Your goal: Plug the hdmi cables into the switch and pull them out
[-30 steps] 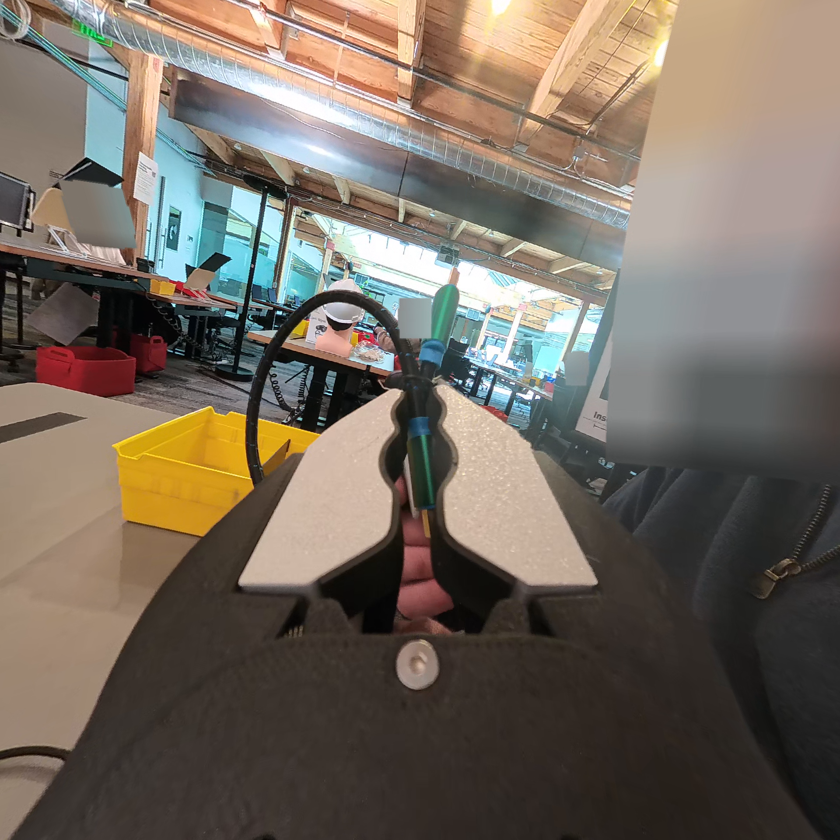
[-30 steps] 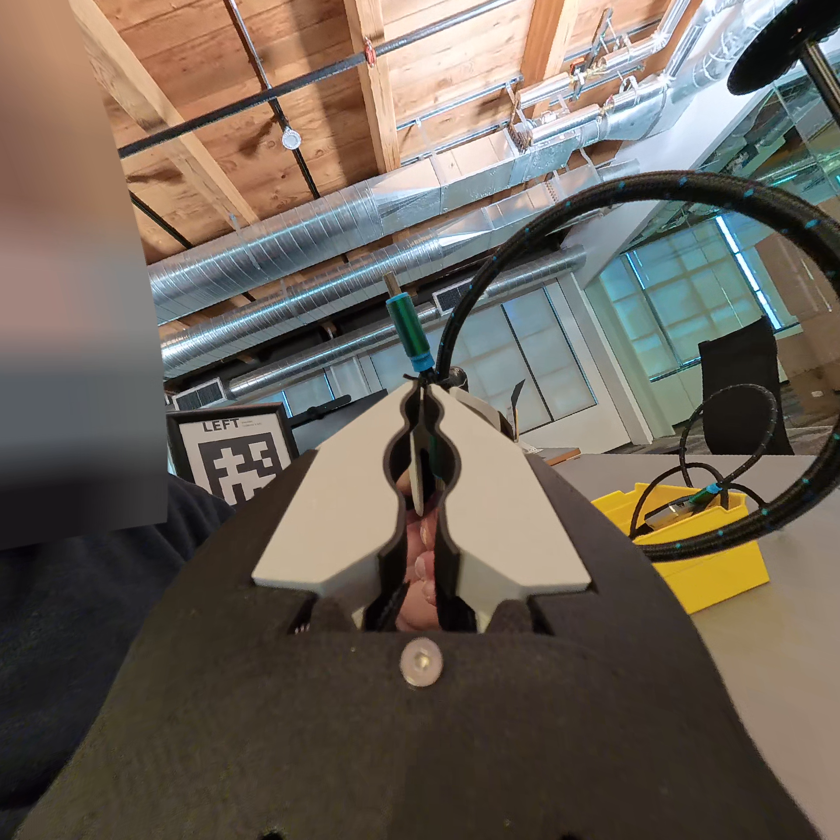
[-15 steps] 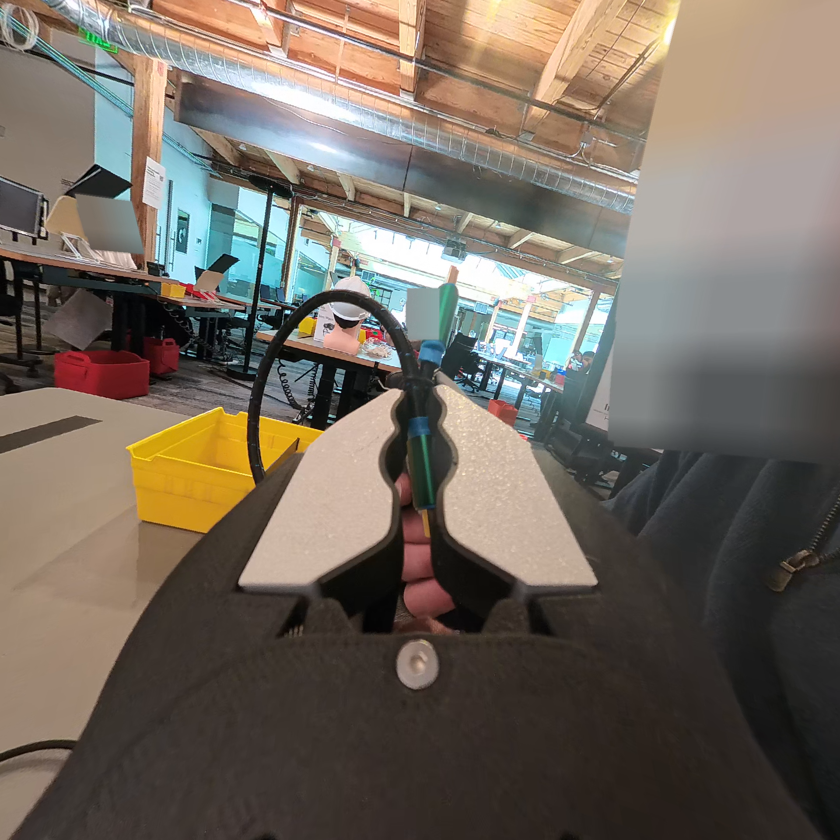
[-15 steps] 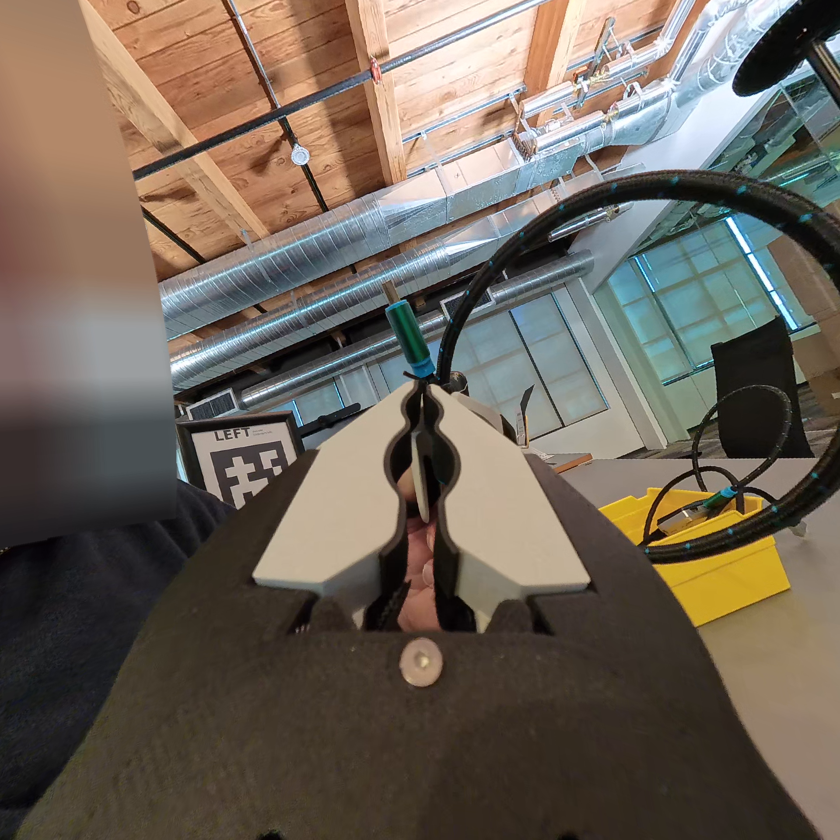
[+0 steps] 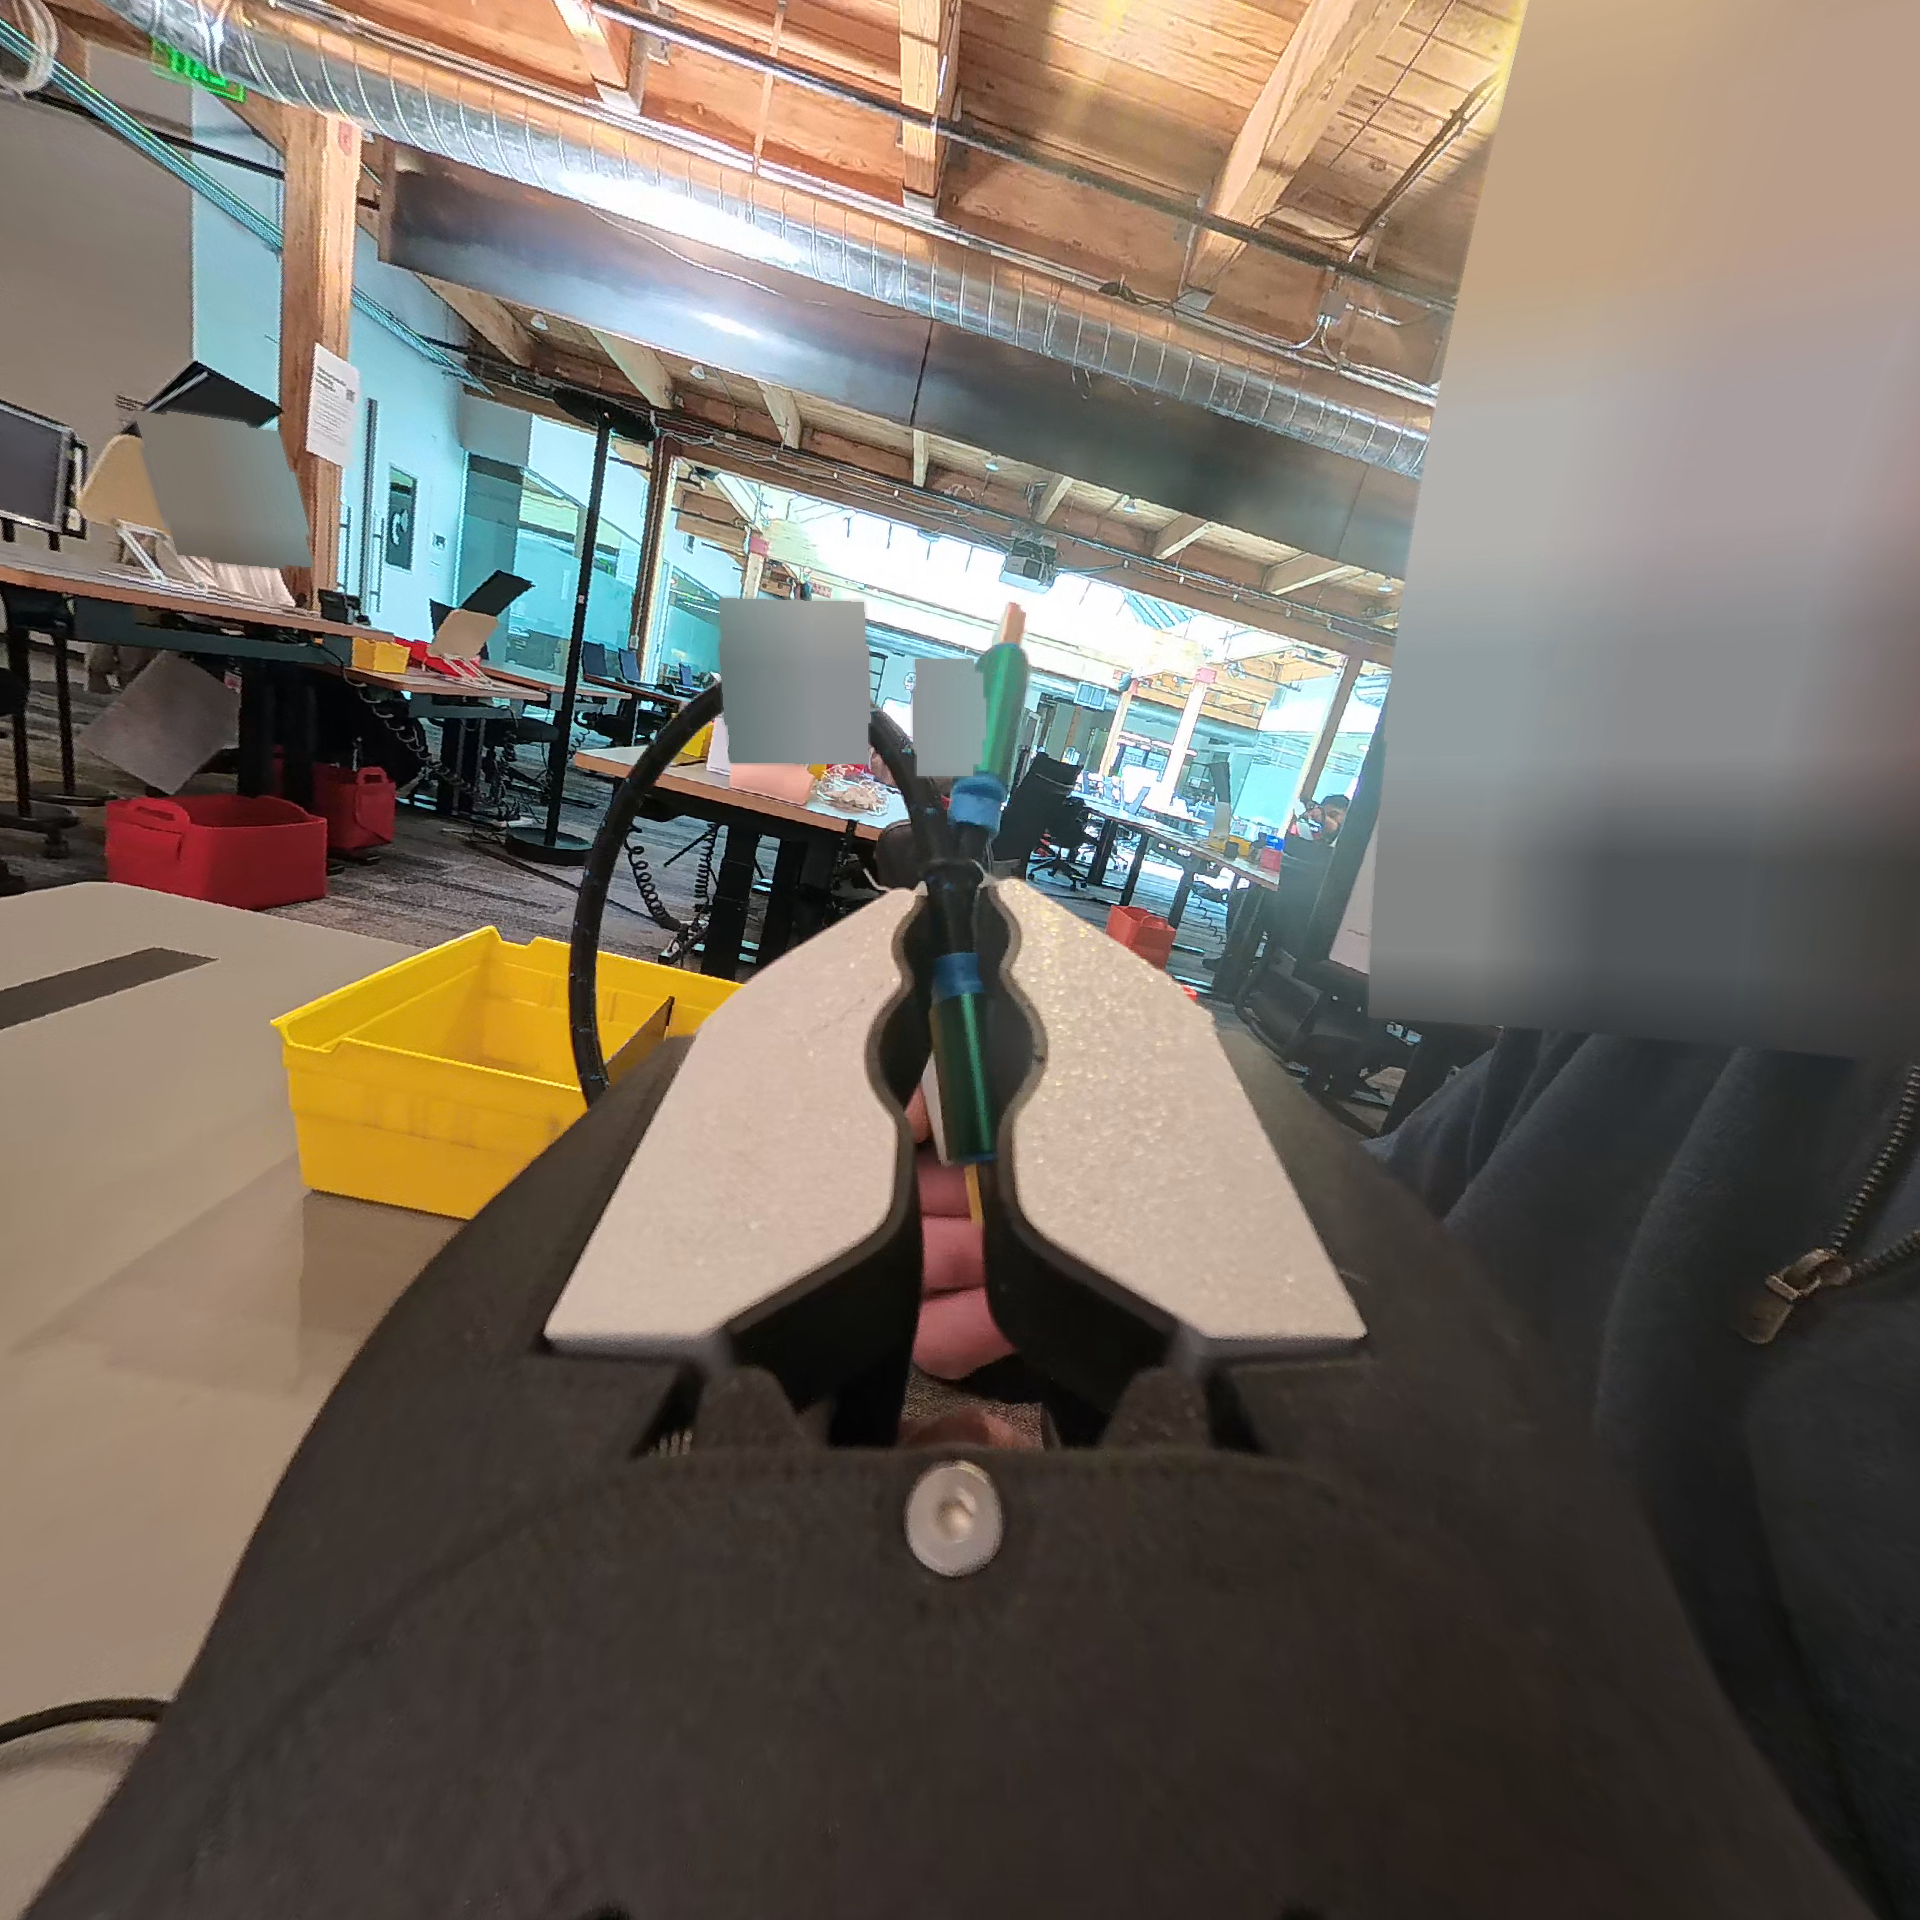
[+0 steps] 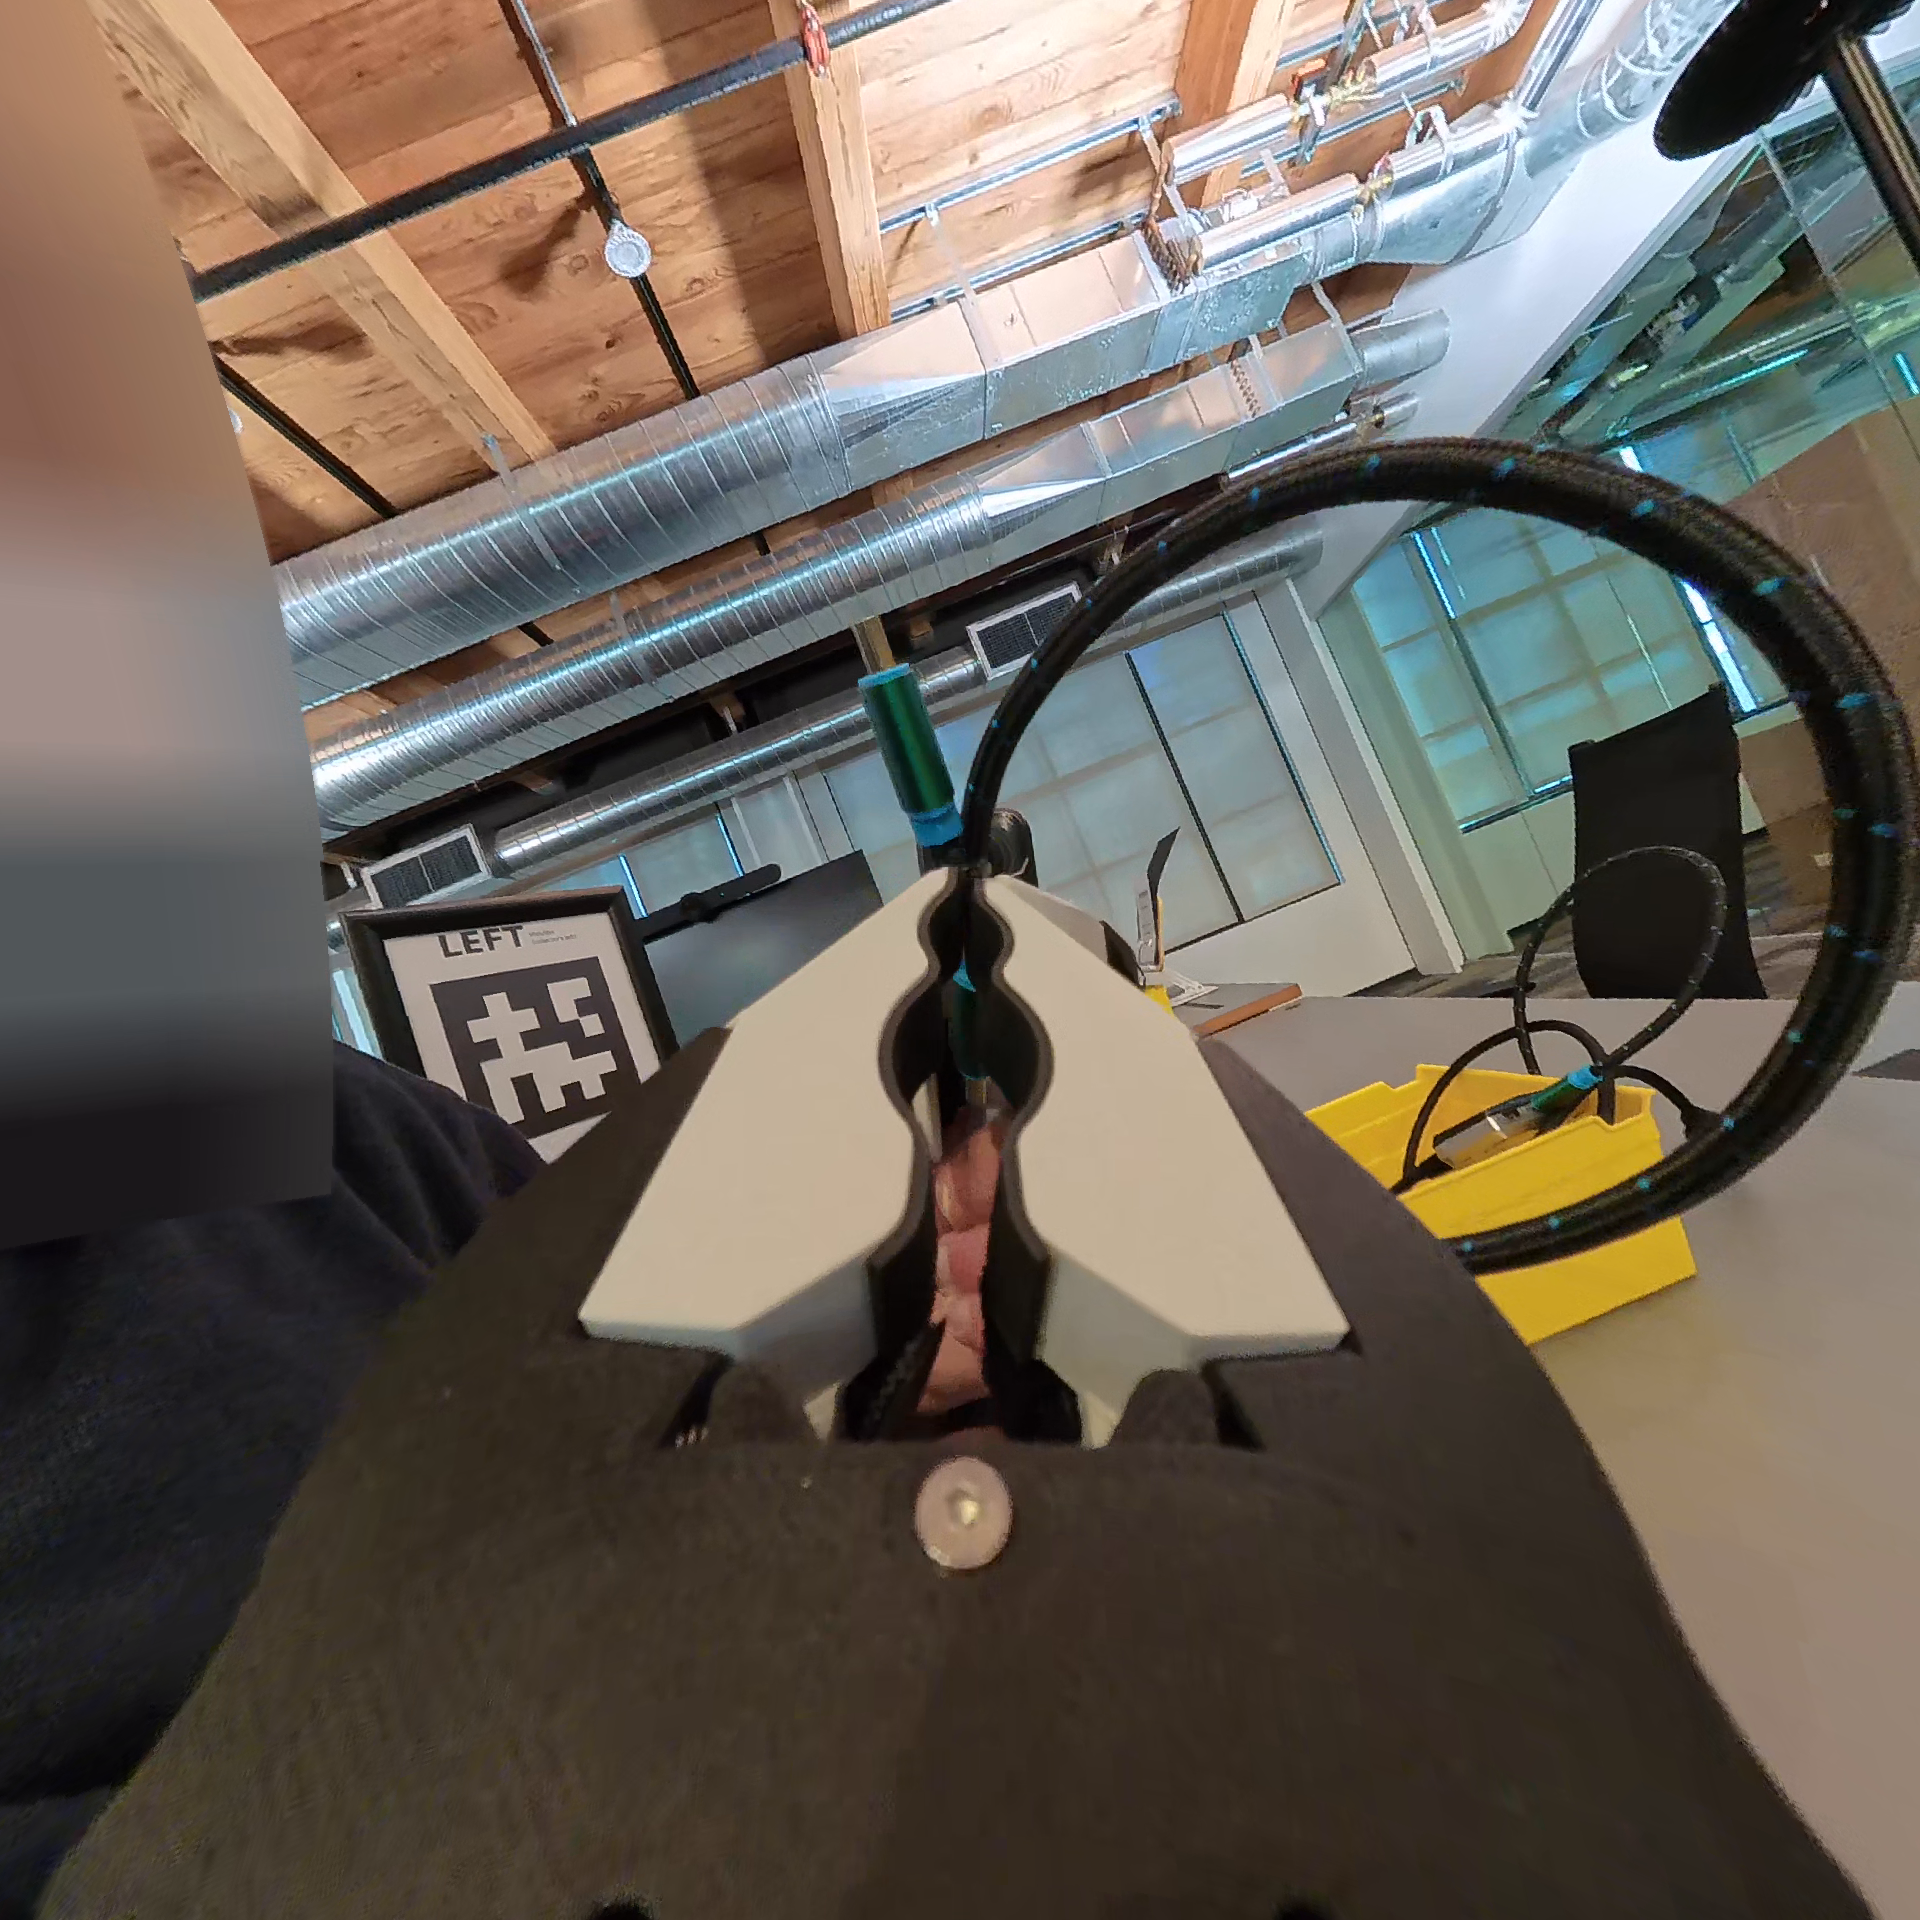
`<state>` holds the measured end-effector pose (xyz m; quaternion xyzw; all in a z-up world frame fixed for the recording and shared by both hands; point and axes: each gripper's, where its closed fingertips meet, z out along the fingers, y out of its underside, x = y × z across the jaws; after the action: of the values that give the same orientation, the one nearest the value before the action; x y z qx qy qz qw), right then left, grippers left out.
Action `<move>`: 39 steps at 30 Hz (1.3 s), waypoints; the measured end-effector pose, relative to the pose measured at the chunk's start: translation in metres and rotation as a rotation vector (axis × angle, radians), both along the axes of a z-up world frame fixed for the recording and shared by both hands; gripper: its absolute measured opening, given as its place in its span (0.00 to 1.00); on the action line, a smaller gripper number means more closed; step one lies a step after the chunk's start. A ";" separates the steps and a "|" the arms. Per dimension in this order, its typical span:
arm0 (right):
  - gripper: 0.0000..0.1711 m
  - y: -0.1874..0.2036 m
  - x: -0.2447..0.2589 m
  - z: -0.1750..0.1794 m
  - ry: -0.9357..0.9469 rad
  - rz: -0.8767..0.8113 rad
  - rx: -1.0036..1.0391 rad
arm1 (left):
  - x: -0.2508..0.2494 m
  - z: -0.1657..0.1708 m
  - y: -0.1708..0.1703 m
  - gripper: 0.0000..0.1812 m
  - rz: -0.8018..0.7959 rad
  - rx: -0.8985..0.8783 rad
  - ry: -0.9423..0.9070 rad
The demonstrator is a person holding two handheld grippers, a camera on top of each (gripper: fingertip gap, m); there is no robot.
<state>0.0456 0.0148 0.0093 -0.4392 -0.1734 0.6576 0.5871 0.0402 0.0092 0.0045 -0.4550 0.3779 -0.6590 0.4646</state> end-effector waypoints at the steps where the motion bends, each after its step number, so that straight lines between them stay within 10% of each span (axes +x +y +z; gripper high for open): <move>1: 0.00 0.000 0.000 -0.001 -0.015 -0.004 0.002 | 0.000 0.000 0.000 0.04 -0.003 -0.003 -0.001; 39: 0.00 -0.002 0.002 0.002 0.009 0.048 0.050 | 0.001 0.000 -0.002 0.04 -0.069 -0.060 -0.017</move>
<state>0.0476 0.0133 0.0114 -0.4172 -0.1977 0.6689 0.5826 0.0410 0.0073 0.0047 -0.4499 0.3694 -0.6895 0.4309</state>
